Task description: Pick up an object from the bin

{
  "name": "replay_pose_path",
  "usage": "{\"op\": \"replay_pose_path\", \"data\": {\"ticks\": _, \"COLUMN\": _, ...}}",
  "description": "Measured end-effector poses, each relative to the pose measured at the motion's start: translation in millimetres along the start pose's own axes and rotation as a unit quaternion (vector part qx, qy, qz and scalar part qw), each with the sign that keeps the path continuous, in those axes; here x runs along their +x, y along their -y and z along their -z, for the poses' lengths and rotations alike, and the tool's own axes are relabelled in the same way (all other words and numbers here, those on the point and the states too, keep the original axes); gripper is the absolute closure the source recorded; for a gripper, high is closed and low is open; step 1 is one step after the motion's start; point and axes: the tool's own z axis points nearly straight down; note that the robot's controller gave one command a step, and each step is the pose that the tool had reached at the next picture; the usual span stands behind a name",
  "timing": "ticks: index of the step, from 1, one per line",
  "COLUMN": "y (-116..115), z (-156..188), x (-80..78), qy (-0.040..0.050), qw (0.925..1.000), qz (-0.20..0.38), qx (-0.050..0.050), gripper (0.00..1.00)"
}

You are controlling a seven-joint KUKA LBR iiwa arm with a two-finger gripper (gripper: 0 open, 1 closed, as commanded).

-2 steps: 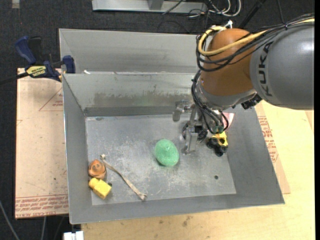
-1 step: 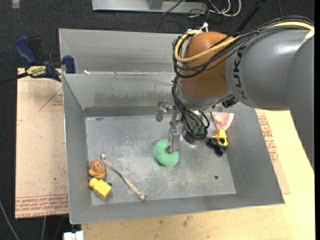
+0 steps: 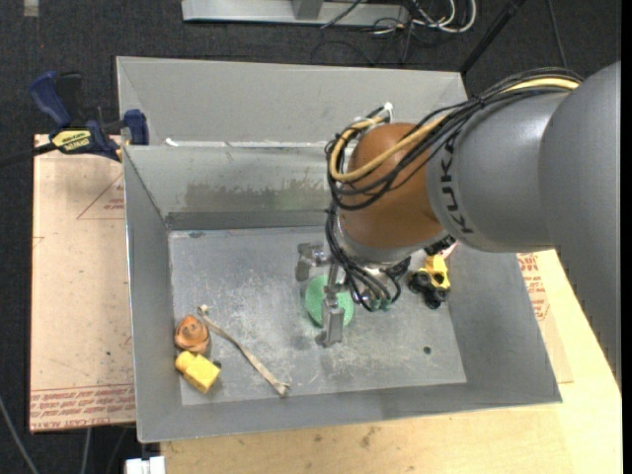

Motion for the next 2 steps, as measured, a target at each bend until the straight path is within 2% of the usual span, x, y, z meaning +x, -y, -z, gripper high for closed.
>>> {"op": "replay_pose_path", "data": {"ticks": 1, "y": 42.4, "z": -23.7, "x": 10.9, "qy": -0.0039, "qw": 0.997, "qz": 0.077, "qx": 0.001, "gripper": 0.0}}
{"op": "replay_pose_path", "data": {"ticks": 2, "y": 54.6, "z": -41.0, "x": -84.1, "qy": -0.001, "qw": 0.9976, "qz": 0.069, "qx": 0.001, "gripper": 1.0}}
